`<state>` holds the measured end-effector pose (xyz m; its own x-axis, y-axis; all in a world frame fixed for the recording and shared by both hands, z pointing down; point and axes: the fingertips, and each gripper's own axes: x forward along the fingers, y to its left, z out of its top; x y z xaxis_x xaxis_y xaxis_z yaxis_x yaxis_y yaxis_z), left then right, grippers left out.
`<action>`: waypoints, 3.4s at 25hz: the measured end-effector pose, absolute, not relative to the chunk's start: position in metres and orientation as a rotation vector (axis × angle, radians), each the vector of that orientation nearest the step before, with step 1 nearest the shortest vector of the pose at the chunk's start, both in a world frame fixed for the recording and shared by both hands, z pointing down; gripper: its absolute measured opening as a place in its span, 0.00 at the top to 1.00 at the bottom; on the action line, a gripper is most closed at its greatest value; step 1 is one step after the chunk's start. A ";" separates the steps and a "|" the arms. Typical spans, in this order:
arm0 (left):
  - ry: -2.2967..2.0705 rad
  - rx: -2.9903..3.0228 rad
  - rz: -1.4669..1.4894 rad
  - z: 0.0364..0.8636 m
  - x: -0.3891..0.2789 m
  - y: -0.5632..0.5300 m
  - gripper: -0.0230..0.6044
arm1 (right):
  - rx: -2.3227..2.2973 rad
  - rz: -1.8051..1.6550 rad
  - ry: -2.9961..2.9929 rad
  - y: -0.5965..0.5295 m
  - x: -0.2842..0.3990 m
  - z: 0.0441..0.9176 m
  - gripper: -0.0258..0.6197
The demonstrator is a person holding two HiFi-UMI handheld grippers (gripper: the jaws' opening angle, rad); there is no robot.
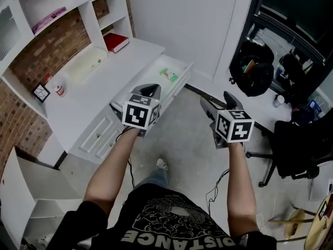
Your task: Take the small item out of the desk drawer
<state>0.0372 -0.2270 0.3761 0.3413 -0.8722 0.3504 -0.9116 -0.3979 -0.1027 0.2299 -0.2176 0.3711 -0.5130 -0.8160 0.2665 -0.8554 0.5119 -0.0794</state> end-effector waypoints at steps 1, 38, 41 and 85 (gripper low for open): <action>-1.661 2.474 0.538 0.377 0.034 -0.232 0.95 | 1.418 0.297 -2.562 -0.223 0.225 0.372 0.36; -1.775 2.269 0.417 0.404 -0.142 -0.515 0.95 | 1.071 0.299 -2.489 -0.531 0.036 0.400 0.29; -1.780 2.250 0.411 0.413 -0.150 -0.522 0.95 | 1.026 0.318 -2.477 -0.536 0.024 0.415 0.29; -2.001 1.823 0.390 0.557 -0.179 -0.595 0.95 | 0.319 0.420 -1.980 -0.668 -0.044 0.712 0.23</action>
<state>-0.1794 -0.5953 0.5570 -0.0659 -0.8791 0.4721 -0.9921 0.1085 0.0635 -0.0440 -0.6677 0.7116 -0.4249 -0.0377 0.9045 -0.4018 0.9032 -0.1511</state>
